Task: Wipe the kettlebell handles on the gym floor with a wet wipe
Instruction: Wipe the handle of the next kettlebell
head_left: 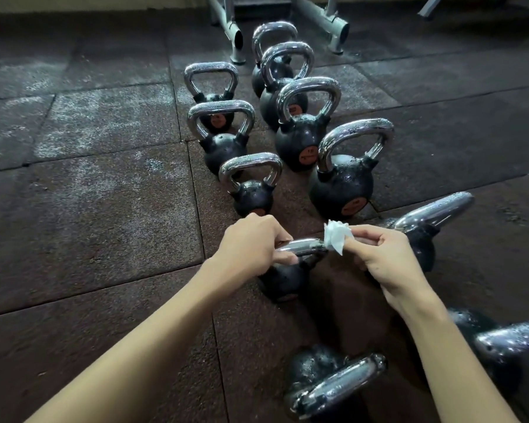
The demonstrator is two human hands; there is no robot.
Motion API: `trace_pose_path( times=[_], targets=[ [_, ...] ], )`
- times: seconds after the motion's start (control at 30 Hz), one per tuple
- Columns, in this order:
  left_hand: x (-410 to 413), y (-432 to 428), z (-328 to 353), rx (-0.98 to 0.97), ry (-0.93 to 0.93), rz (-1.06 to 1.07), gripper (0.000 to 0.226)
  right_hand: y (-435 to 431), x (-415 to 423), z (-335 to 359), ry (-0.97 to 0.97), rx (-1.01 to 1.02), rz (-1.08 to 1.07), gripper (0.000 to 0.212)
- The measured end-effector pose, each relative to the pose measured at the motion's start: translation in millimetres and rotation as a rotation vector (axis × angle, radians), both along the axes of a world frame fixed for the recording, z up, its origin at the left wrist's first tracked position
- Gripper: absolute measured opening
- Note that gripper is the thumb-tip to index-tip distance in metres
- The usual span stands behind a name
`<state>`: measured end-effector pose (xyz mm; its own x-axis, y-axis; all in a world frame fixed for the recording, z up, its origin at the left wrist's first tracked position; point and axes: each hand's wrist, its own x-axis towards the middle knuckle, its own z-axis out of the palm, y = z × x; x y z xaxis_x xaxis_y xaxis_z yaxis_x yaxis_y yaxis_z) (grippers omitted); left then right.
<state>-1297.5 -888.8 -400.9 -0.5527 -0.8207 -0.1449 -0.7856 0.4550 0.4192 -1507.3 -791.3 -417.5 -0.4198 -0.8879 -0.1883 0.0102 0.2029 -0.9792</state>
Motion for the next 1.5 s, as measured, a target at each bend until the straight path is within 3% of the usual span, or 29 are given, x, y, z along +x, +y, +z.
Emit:
trace_pose_path(
  times=[0.1, 0.2, 0.3, 0.53, 0.63, 0.7, 0.8, 0.87, 0.97, 1.17, 1.5],
  targets=[
    [17, -1, 11, 0.139, 0.248, -0.015, 0.05, 2, 18, 6, 0.043, -0.059, 0.041, 0.012],
    [25, -1, 24, 0.248, 0.544, 0.016, 0.045, 0, 34, 10, 0.053, -0.11, 0.118, 0.013],
    [30, 3, 24, 0.227, 0.582, -0.001, 0.03, -3, 46, 16, -0.11, -0.108, 0.171, 0.024],
    [35, 17, 18, 0.256, 0.611, 0.042, 0.029, -6, 58, 13, -0.094, -0.083, 0.092, 0.013],
    [41, 21, 12, 0.193, 0.637, 0.014, 0.025, -3, 60, 17, -0.022, -0.093, 0.17, 0.01],
    [48, 22, 9, 0.116, 0.643, 0.009, 0.02, -3, 51, 23, 0.143, -0.109, 0.211, 0.014],
    [58, 20, 8, -0.051, 0.558, 0.052, 0.022, -16, 28, 18, 0.87, -0.099, 0.289, 0.04],
    [61, 18, 8, -0.142, 0.455, 0.056, 0.019, -27, 26, 9, 1.065, -0.056, 0.421, 0.049],
    [62, 16, 1, -0.177, 0.401, 0.077, 0.022, -42, 28, -2, 1.113, -0.044, 0.49, 0.046],
    [64, 12, -11, -0.133, 0.4, 0.066, 0.028, -28, 14, 1, 0.985, -0.004, 0.437, 0.03],
    [-14, -5, 14, -0.236, 0.012, -0.207, 0.036, -4, -12, -6, 0.897, 0.05, 0.293, 0.033]
  ],
)
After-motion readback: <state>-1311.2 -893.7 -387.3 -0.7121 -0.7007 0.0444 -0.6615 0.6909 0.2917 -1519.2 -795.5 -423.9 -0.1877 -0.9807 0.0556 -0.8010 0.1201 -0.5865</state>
